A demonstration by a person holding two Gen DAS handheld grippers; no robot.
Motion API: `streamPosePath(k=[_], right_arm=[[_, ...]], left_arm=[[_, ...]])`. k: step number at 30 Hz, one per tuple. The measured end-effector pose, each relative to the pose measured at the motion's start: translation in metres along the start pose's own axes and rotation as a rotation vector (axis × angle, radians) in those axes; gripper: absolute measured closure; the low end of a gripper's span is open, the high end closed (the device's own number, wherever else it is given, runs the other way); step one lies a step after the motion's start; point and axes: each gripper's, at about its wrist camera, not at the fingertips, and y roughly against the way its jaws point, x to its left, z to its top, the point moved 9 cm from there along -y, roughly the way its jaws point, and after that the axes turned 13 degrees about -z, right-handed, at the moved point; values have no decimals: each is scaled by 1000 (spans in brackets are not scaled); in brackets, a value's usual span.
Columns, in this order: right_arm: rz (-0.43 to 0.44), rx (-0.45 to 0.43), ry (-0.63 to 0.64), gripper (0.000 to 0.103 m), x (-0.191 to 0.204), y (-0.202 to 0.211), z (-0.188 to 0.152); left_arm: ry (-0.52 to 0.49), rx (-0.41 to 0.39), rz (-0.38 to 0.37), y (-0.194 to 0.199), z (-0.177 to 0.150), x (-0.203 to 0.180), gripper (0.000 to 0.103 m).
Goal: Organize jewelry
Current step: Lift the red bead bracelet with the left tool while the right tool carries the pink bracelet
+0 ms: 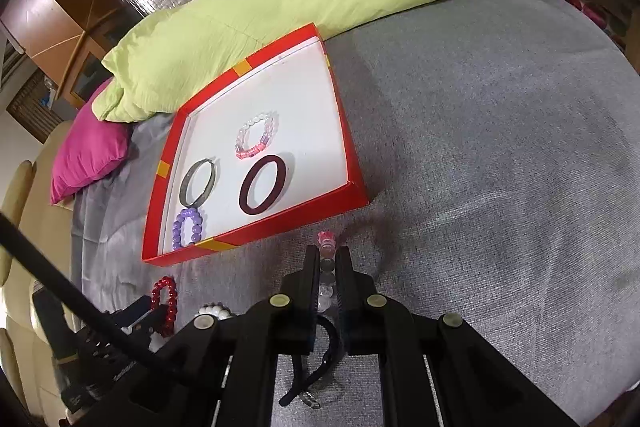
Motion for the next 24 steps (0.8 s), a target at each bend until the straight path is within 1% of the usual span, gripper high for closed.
streamPosePath(k=[1, 3, 6, 8, 13, 18, 21, 24], right_arm=[[2, 1, -1, 94, 0, 0, 0], [2, -4, 0, 94, 0, 1, 1], [13, -10, 0, 94, 2, 3, 2], [30, -17, -1, 94, 3, 5, 3], [87, -56, -3, 94, 10, 17, 7], [149, -94, -13, 94, 15, 29, 13], [184, -117, -15, 94, 20, 37, 16], [213, -146, -16, 94, 23, 45, 19]], left_arm=[[5, -3, -3, 0, 1, 0, 93], [22, -9, -16, 1, 2, 1, 93], [11, -24, -10, 5, 4, 0, 93], [7, -45, -22, 12, 5, -3, 93], [-16, -140, -54, 45, 18, -15, 93], [-38, -214, -85, 73, 27, -23, 93], [-40, -253, -101, 82, 33, -27, 93], [-37, -290, -98, 87, 44, -25, 93]])
